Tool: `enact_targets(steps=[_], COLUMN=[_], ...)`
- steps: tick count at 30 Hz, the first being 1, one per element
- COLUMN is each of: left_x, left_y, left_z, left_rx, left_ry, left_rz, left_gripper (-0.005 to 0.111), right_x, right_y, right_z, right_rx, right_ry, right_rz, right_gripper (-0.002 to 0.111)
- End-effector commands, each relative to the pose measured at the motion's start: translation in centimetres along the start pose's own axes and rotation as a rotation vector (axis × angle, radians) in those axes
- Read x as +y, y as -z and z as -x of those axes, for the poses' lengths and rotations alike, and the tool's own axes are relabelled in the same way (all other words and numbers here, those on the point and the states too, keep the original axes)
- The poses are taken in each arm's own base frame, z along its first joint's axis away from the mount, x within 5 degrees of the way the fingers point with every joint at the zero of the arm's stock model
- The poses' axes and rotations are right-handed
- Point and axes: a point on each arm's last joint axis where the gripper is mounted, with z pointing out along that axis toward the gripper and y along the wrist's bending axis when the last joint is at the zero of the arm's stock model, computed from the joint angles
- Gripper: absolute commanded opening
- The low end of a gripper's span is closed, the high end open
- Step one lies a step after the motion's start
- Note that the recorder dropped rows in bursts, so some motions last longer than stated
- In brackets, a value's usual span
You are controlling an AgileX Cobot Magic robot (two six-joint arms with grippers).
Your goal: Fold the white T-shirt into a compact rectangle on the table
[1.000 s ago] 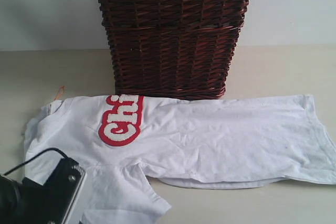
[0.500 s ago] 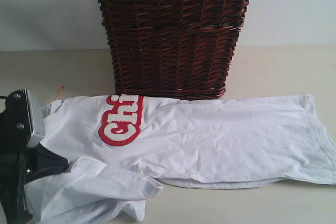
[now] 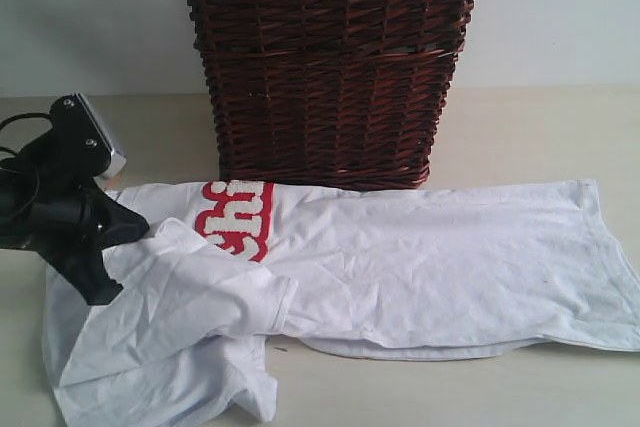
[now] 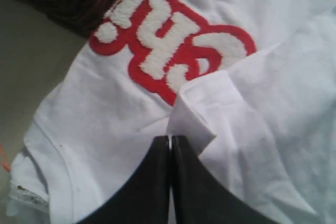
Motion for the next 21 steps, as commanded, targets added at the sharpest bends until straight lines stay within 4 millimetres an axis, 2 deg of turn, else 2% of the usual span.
enact_targets(steps=[1, 6, 12, 17, 21], left_x=[1.9, 4.8, 7.4, 7.5, 7.3], left_y=[-1.2, -1.9, -2.9, -5.1, -5.8], left_z=[0.0, 0.0, -0.1, -1.4, -2.0], left_rx=[0.027, 0.015, 0.002, 0.050, 0.074], left_ry=[0.082, 0.164, 0.194, 0.195, 0.170], left_rz=[0.085, 0.140, 0.160, 0.122, 0.101], left_gripper=[0.000, 0.000, 0.000, 0.000, 0.001], right_x=[0.0, 0.0, 0.0, 0.0, 0.0], right_y=[0.0, 0.0, 0.0, 0.0, 0.0], right_z=[0.0, 0.0, 0.0, 0.0, 0.0], right_rx=[-0.012, -0.012, -0.012, -0.012, -0.012], right_ry=[0.004, 0.004, 0.004, 0.004, 0.004], right_rz=[-0.004, -0.004, -0.004, -0.004, -0.004], right_gripper=[0.016, 0.016, 0.016, 0.016, 0.016])
